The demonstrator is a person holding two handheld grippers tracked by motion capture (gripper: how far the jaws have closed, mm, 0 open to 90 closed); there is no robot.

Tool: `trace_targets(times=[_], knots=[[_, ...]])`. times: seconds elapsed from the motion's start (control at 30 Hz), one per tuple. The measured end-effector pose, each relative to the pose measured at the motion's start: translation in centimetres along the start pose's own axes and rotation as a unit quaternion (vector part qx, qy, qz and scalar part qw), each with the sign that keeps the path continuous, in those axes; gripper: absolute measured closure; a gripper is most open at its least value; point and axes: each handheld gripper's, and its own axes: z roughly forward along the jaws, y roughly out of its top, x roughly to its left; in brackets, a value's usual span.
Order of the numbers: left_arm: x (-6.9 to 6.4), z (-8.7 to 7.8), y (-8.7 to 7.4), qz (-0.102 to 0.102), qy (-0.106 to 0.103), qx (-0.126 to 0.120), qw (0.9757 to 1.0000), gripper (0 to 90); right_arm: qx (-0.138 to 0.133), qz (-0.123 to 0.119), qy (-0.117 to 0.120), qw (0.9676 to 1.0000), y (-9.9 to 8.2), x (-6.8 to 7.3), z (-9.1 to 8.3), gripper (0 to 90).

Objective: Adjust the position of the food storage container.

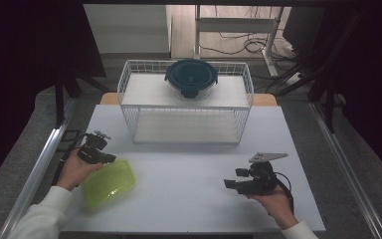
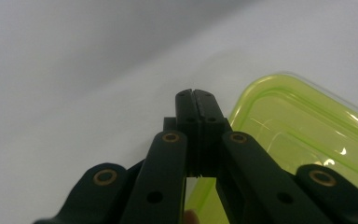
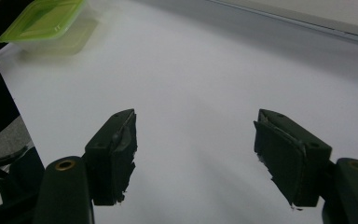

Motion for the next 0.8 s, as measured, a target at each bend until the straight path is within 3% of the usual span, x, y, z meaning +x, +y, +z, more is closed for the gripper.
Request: trace_targets(times=[0.23,0.4,0.53,0.6,0.7,0.8], knots=[[-1.7,0.2,0.4,0.033,-0.031,0.009,0.9989,90.0,0.001,0.002,-0.001,1.0000,0.0,-0.1,0.0,29.7],[-1.9,0.0,0.6,0.038,-0.030,0.005,0.9988,90.0,0.003,0.003,0.000,1.0000,-0.1,-0.2,0.1,29.7],[-0.9,-1.4,0.1,0.017,-0.014,-0.019,0.9996,90.0,0.003,0.005,-0.002,1.0000,-0.1,-0.3,0.0,29.7],[0.0,-2.8,-0.8,-0.015,-0.008,-0.032,0.9993,90.0,0.002,0.006,-0.002,1.0000,-0.2,-0.3,-0.1,29.7],[1.3,-4.4,-2.6,-0.068,0.002,-0.043,0.9968,90.0,0.001,0.006,-0.002,1.0000,-0.2,-0.3,-0.2,29.7],[2.1,-5.4,-4.7,-0.097,0.014,-0.045,0.9942,90.0,0.000,0.006,-0.003,1.0000,-0.3,-0.4,-0.2,29.7]])
